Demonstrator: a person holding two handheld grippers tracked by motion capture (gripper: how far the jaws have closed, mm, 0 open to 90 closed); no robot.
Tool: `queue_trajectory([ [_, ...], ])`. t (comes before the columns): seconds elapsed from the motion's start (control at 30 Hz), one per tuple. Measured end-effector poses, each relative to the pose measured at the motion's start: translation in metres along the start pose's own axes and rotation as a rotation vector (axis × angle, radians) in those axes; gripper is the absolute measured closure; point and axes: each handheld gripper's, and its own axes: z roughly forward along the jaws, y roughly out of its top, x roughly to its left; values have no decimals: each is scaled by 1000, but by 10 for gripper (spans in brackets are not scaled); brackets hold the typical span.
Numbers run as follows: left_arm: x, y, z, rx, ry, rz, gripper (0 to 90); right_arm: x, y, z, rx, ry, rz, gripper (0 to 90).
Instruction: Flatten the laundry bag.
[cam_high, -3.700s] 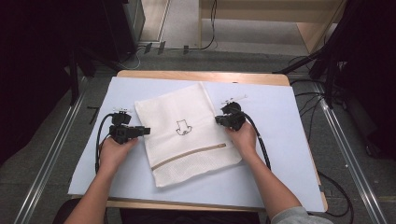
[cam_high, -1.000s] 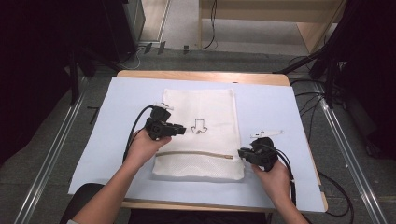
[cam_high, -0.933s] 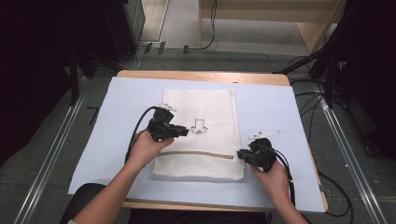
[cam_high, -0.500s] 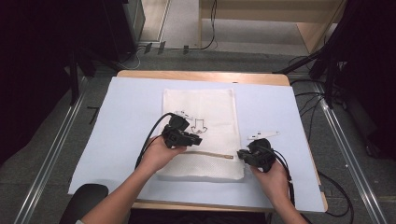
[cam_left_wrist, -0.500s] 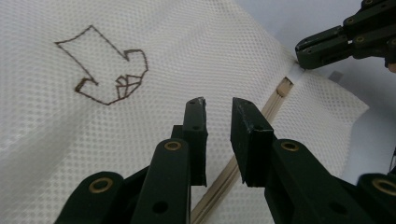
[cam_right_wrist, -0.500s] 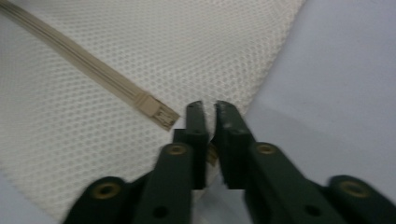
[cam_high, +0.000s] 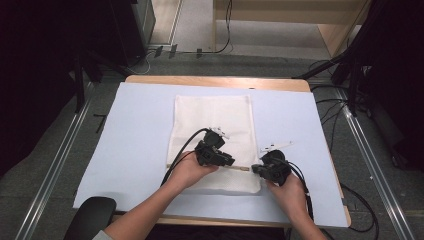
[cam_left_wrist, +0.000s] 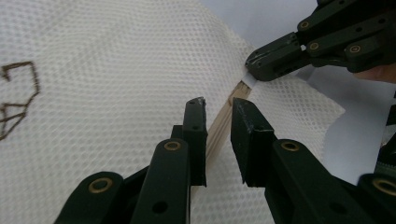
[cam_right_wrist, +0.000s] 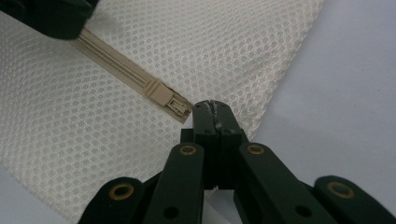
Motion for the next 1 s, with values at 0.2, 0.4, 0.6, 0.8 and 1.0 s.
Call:
queue_trajectory([
  [0.2,-6,6,15,24,-18,12,767,1,0,0,-2,-5,-9,900],
  [0.4,-6,7,28,54,-39,-10,770,1,0,0,0,-8,-9,900],
  [0.6,-9,10,37,69,-48,-39,760,2,0,0,-1,-13,-23,900],
  [0.8,-6,14,44,72,-82,-106,759,3,0,0,-5,-19,-29,900],
  [1.0,-4,14,45,83,-91,-151,815,4,0,0,-5,-24,-30,900],
])
